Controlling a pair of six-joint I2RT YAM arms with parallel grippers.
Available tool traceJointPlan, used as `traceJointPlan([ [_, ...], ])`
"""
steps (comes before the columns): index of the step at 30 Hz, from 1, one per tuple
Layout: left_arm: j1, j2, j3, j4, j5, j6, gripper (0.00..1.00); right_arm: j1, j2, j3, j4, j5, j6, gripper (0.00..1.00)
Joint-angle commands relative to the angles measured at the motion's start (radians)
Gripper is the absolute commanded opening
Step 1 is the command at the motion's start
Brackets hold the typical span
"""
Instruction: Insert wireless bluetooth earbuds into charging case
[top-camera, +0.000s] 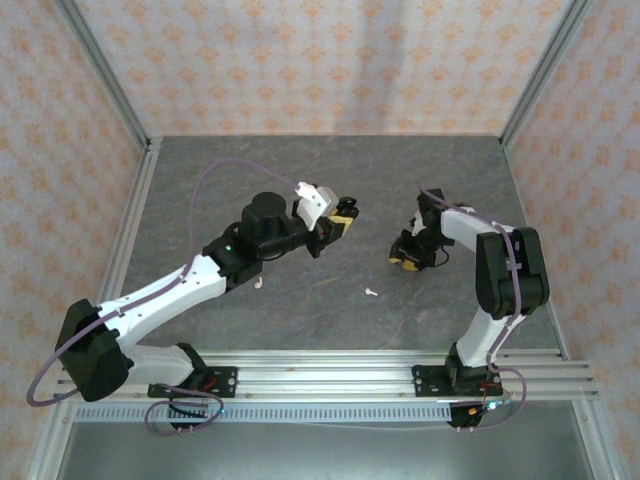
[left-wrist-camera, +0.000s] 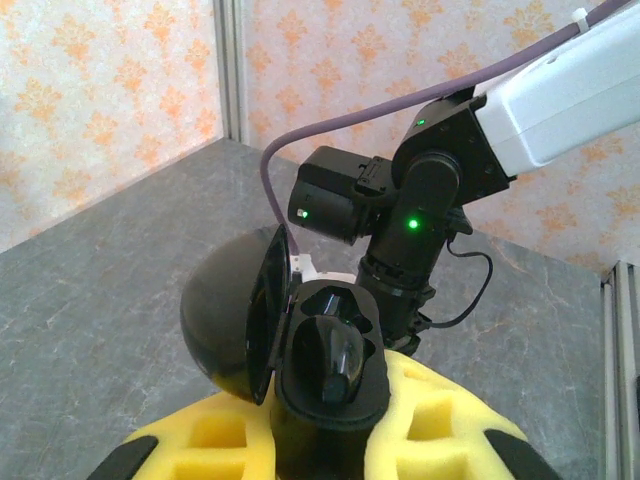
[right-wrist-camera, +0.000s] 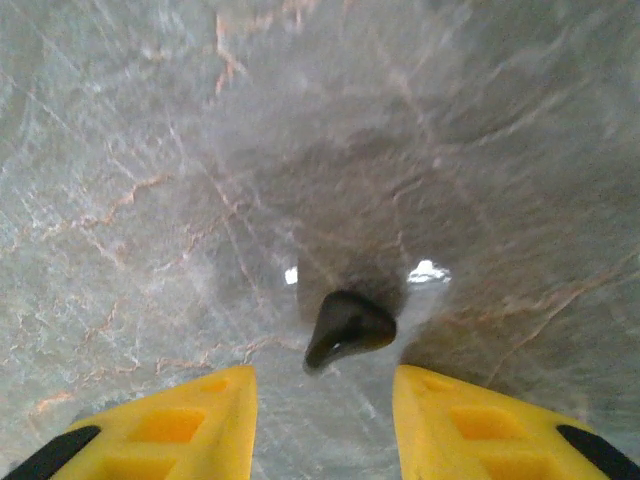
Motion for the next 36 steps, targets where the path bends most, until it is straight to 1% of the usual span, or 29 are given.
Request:
traceJointPlan([
  [1,-0.013,-0.019,-0.009,-0.01,-0.019,-0.013,0.0,0.013,-0.027,-0.009,-0.006,-0.023,0.028,0.41],
  [4,-0.015,-0.029,-0.018,-0.014,-0.027,-0.012,0.0,0.015,-0.043,0.011,-0.038,0.014,0.032,0.4],
  [9,-0.019,-0.044,-0.031,-0.015,-0.046,-0.013,0.0,0.015,-0.047,0.073,-0.106,0.115,0.064,0.4],
  [14,-0.02,-0.036,-0.028,-0.01,-0.048,-0.014,0.0,0.014,-0.028,0.085,-0.076,0.155,0.144,0.4],
  [18,-0.021,-0.029,-0.017,-0.021,-0.046,-0.009,0.0,0.017,-0.003,0.096,-0.056,0.167,0.184,0.39],
  [21,-0.021,-0.029,-0.018,-0.026,-0.05,-0.005,0.0,0.019,0.012,0.107,-0.061,0.186,0.186,0.39],
  [26,-0.021,-0.027,-0.026,-0.018,-0.05,-0.008,0.0,0.025,0.045,0.117,-0.064,0.183,0.182,0.39],
  [36,-0.021,-0.019,-0.025,-0.015,-0.047,-0.011,0.0,0.048,0.08,0.128,-0.056,0.179,0.182,0.29],
])
